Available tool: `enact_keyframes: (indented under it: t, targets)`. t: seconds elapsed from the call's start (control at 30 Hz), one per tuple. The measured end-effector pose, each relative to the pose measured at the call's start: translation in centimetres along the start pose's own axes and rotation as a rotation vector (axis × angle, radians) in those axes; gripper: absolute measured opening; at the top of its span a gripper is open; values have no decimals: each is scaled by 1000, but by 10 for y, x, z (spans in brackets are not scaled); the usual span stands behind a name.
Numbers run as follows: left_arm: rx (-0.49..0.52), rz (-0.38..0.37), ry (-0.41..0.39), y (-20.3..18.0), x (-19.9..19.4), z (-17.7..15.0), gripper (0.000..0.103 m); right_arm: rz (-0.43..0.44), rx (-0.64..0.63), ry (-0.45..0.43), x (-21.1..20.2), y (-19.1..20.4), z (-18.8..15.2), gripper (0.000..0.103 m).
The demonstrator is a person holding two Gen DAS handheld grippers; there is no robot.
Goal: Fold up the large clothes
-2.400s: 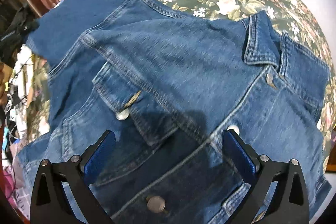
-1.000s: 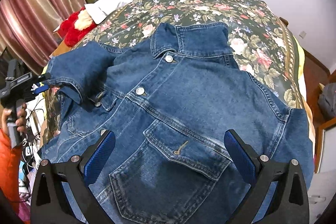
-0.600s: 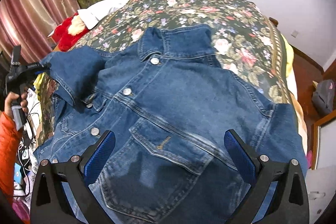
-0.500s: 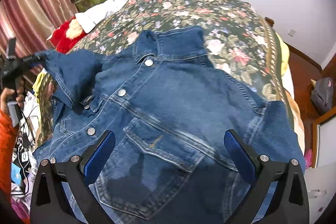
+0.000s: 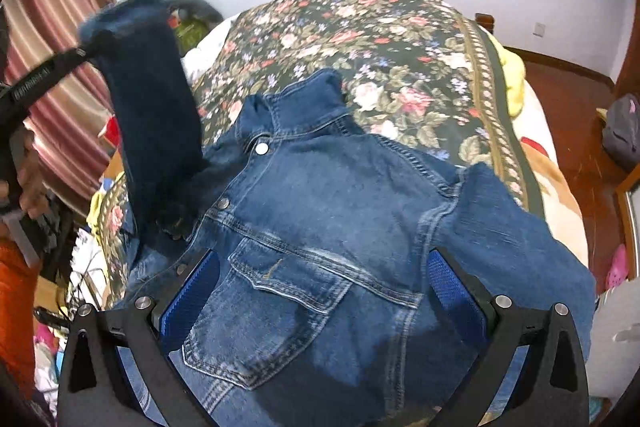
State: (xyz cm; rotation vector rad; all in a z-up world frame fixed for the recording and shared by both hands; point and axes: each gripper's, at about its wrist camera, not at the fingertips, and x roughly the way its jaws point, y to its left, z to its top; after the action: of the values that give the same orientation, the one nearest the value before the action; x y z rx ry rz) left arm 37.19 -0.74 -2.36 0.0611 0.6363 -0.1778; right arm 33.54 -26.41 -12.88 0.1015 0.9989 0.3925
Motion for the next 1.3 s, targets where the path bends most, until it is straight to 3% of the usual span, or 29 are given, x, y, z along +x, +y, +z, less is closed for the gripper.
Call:
enact_keyframes:
  t: [0.07,0.17,0.33,0.43,0.53,0.6,0.7,0.83,0.97,1.07,1.13,1.2,1.3]
  targets:
    - [39,-76,95,-27,28,-13,21,3,19,-8,-6,-8,-2,103]
    - [92,-122,205,-53,58,-38,21,6,44,-12,-11,-18,-5,103]
    - [14,-295,432,-71,94,-82,22,11,82,11,-8,-28,-8,103]
    - [-5,-333,468,-75,88,-84,27,32,113,23,-3,-31,-6,103]
    - [-25,-341,419,-56,67,-73,32,52,122,28,4,-27,0,103]
    - [-43,-316,367,-37,51,-61,47,65,122,31,11,-22,7,103]
    - [-60,-252,278,1,27,-50,58,74,115,49,27,-15,17,103]
    - [-70,-107,243,59,10,-58,64,44,119,112,63,-10,24,102]
    - [-117,49,313,124,16,-94,64,-5,131,195,98,-12,22,84]
    - [-158,119,378,156,25,-130,64,-27,150,238,117,-18,17,71]
    - [-197,144,430,176,31,-156,64,-34,145,226,121,-17,16,67]
    - [-233,171,477,191,39,-183,64,-25,111,219,121,-12,16,47]
    - [-273,195,524,203,51,-212,64,-70,44,175,112,3,22,39]
